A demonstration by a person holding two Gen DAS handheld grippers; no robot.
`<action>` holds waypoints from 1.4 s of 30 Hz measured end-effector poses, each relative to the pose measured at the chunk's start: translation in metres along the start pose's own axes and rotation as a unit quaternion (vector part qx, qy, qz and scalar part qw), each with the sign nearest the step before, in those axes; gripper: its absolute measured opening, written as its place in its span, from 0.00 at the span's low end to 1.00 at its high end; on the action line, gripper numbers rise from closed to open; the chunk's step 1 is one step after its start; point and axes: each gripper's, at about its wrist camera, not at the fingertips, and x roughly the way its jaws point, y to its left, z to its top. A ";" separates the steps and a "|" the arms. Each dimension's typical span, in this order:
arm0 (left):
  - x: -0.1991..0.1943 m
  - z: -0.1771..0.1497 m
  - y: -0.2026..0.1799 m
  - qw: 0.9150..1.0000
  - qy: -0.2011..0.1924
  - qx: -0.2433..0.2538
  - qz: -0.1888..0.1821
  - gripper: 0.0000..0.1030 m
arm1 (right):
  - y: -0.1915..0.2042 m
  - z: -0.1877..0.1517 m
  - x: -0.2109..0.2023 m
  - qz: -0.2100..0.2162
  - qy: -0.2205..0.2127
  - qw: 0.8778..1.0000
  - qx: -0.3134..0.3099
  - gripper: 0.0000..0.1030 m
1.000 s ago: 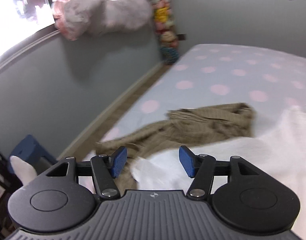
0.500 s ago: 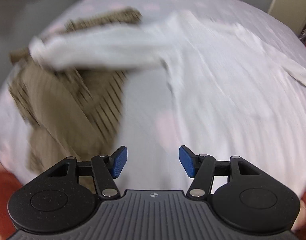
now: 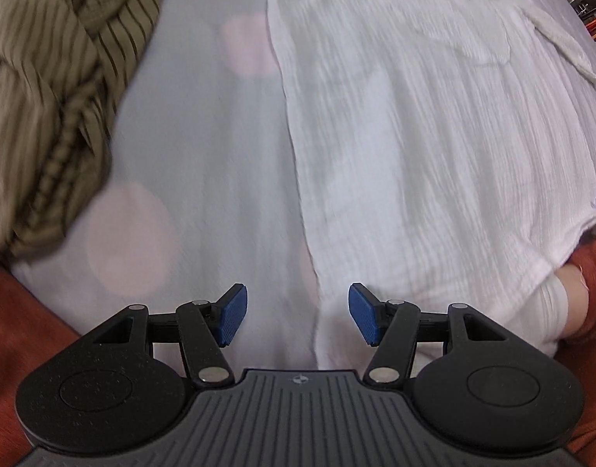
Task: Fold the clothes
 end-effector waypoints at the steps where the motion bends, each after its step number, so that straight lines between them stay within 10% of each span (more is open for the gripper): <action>1: 0.003 -0.002 -0.001 1.000 0.007 -0.001 -0.004 0.54 | -0.001 -0.001 0.003 0.002 0.012 1.000 0.000 0.59; 6: 0.015 -0.008 -0.004 1.000 0.009 -0.002 -0.014 0.55 | -0.005 -0.004 0.009 0.026 0.032 0.999 0.009 0.60; 8: 0.016 -0.008 -0.005 1.000 0.003 -0.003 -0.011 0.52 | -0.007 -0.007 0.009 0.039 0.031 0.999 0.013 0.40; 10: 0.014 -0.010 -0.007 1.000 -0.005 0.002 -0.016 0.29 | -0.009 -0.009 0.009 0.053 0.030 0.998 0.014 0.11; 11: 0.012 -0.010 -0.007 1.000 -0.009 0.006 -0.025 0.14 | -0.009 -0.011 0.007 0.061 0.028 0.998 0.011 0.10; 16: -0.017 -0.008 -0.004 0.997 -0.055 0.015 -0.053 0.00 | -0.013 -0.014 -0.022 0.100 -0.016 0.994 0.037 0.08; 24: -0.081 -0.003 0.008 0.989 -0.123 0.003 -0.078 0.00 | -0.012 -0.008 -0.095 0.137 -0.090 0.986 0.029 0.07; 42: 0.018 -0.008 0.000 0.998 0.004 -0.055 -0.039 0.29 | 0.007 -0.007 -0.097 0.129 -0.098 0.987 0.022 0.07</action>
